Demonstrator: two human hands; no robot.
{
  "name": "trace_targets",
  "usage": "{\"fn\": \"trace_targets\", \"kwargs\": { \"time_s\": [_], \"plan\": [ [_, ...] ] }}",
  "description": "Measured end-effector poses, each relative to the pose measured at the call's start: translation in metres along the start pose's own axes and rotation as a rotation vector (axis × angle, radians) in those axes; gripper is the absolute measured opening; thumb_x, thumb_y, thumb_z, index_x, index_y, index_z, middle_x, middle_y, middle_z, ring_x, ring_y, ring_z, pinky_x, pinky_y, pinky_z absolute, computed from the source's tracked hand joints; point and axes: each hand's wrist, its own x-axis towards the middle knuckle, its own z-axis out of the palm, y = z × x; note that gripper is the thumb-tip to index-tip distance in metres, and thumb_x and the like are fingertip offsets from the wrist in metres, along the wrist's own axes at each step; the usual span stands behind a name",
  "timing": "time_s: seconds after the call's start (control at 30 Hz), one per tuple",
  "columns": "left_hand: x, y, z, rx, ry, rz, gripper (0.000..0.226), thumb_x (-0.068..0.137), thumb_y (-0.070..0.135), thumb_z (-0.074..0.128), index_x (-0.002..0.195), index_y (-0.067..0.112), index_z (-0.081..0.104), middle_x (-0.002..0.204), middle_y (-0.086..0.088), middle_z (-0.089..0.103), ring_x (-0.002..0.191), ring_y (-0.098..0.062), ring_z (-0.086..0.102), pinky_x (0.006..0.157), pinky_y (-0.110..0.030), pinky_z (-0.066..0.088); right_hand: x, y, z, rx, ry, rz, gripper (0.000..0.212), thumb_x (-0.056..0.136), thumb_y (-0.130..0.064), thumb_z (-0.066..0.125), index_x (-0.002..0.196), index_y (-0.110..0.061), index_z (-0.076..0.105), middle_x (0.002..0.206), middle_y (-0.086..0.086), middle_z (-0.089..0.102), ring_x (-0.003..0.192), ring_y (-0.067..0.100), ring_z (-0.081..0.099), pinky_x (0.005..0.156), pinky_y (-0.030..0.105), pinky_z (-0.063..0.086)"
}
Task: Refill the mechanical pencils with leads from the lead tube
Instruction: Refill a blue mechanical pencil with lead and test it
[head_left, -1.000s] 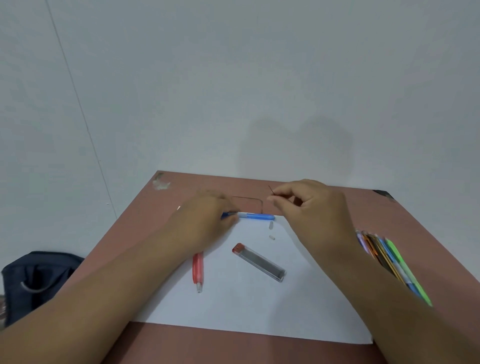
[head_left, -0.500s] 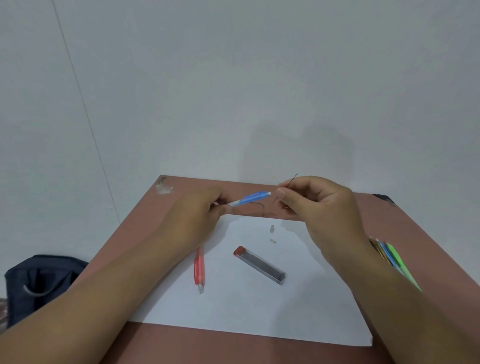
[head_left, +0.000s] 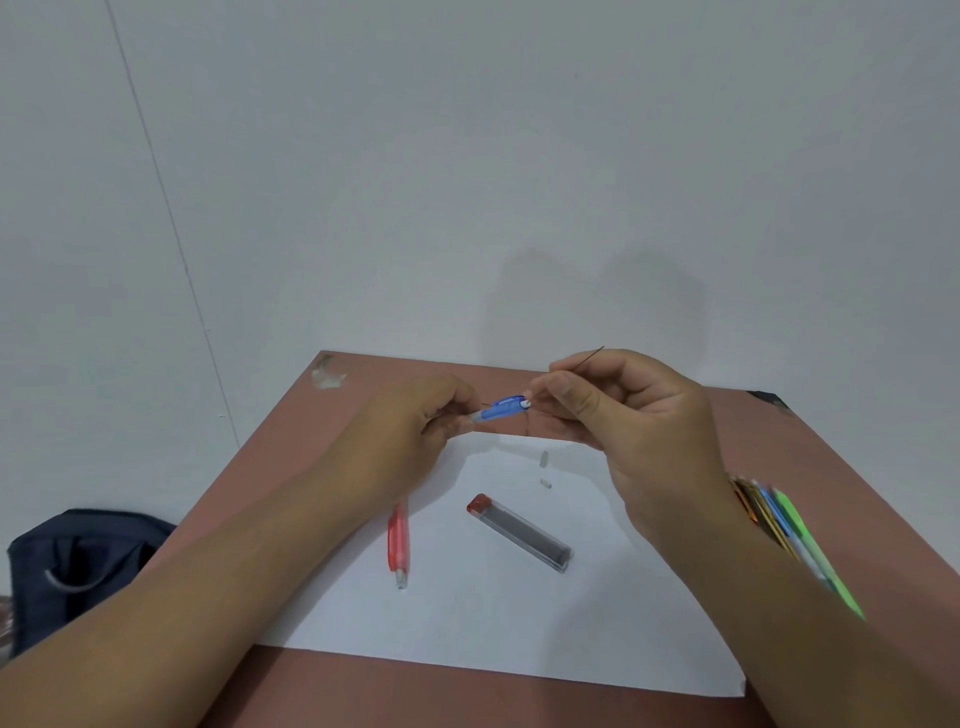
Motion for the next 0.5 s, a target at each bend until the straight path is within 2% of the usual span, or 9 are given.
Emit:
{"fn": "trace_targets", "kwargs": {
  "time_s": [0.1, 0.2, 0.37, 0.5],
  "plan": [
    [0.0004, -0.0004, -0.0001, -0.017, -0.006, 0.015, 0.033, 0.093, 0.012, 0.068, 0.09, 0.044, 0.058, 0.088, 0.026, 0.065, 0.087, -0.001, 0.059, 0.071, -0.012, 0.04, 0.0, -0.0012, 0.0013, 0.004, 0.004, -0.015, 0.006, 0.076, -0.012, 0.077, 0.081, -0.015, 0.077, 0.086, 0.016, 0.076, 0.086, 0.029, 0.076, 0.075, 0.03, 0.061],
    [0.0, 0.0005, -0.0003, -0.015, -0.009, 0.031, 0.035, 0.092, 0.012, 0.068, 0.09, 0.044, 0.057, 0.087, 0.034, 0.062, 0.086, 0.003, 0.057, 0.07, -0.006, 0.037, 0.0, -0.0012, 0.0001, 0.007, 0.007, -0.02, 0.008, 0.081, -0.004, 0.074, 0.083, -0.011, 0.076, 0.085, 0.017, 0.076, 0.085, 0.029, 0.076, 0.074, 0.029, 0.061],
    [-0.0006, 0.0013, 0.0001, -0.023, -0.015, 0.038, 0.034, 0.093, 0.013, 0.068, 0.089, 0.045, 0.058, 0.086, 0.027, 0.064, 0.085, -0.002, 0.057, 0.069, -0.01, 0.037, -0.0003, -0.0013, 0.0001, -0.019, -0.005, -0.037, 0.007, 0.077, -0.007, 0.077, 0.082, -0.013, 0.077, 0.085, 0.015, 0.076, 0.085, 0.028, 0.076, 0.073, 0.025, 0.059],
    [-0.0018, 0.0033, -0.0014, -0.025, -0.036, 0.031, 0.036, 0.094, 0.016, 0.067, 0.087, 0.049, 0.056, 0.09, 0.031, 0.063, 0.086, -0.002, 0.057, 0.069, -0.011, 0.038, 0.0, -0.0004, -0.0007, -0.062, -0.024, -0.087, 0.01, 0.074, -0.013, 0.077, 0.084, -0.011, 0.077, 0.086, 0.013, 0.077, 0.086, 0.027, 0.076, 0.074, 0.025, 0.059]
  ]
}}
